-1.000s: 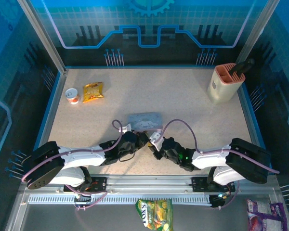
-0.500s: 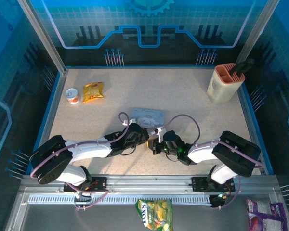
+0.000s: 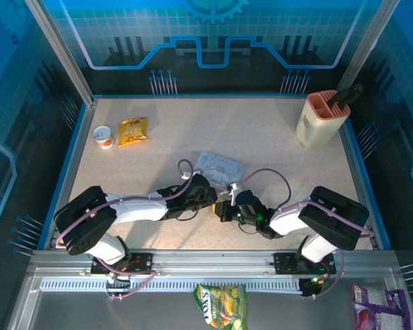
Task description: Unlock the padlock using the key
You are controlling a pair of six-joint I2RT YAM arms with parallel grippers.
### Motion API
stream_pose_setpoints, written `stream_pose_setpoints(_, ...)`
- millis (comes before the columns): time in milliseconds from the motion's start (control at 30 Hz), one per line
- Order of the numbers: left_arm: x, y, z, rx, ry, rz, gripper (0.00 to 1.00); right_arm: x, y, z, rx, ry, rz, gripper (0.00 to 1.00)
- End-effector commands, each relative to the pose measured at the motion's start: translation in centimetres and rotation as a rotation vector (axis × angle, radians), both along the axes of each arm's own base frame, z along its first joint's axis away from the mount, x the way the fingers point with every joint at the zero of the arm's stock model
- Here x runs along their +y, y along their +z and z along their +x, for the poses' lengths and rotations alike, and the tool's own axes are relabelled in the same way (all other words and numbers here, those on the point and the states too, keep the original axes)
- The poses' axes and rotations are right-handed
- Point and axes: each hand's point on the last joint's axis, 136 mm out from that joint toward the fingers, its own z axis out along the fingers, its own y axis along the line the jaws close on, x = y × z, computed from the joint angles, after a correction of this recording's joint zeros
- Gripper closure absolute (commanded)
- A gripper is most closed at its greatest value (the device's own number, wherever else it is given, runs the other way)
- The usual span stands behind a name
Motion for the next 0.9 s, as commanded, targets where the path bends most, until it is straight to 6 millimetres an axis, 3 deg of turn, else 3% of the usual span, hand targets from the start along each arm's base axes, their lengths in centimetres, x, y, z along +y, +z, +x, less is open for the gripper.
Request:
stream_pose_setpoints(0, 0.0, 1.0, 0.8, -0.034, 0.0, 0.007, 0.77, -0.3, -0.6, -0.5, 0.072, -0.013, -0.001, 0.92)
stream_pose_setpoints(233, 1.0, 1.8, 1.1, -0.06, 0.012, 0.008, 0.63, -0.8, -0.2, -0.5, 0.046, 0.007, -0.055, 0.85)
stream_pose_setpoints(367, 2.1, 2.3, 1.1, -0.076, 0.018, 0.025, 0.56, -1.3, 0.2, -0.5, 0.031, 0.022, -0.084, 0.75)
stream_pose_setpoints(667, 7.6, 4.7, 1.8, -0.133, 0.046, 0.158, 0.44, -2.5, 1.7, -0.1, -0.021, 0.06, -0.133, 0.6)
stream_pose_setpoints(867, 9.7, 7.2, 4.3, -0.179, -0.019, 0.318, 0.38, -2.8, 3.1, 0.9, -0.058, 0.081, -0.159, 0.54)
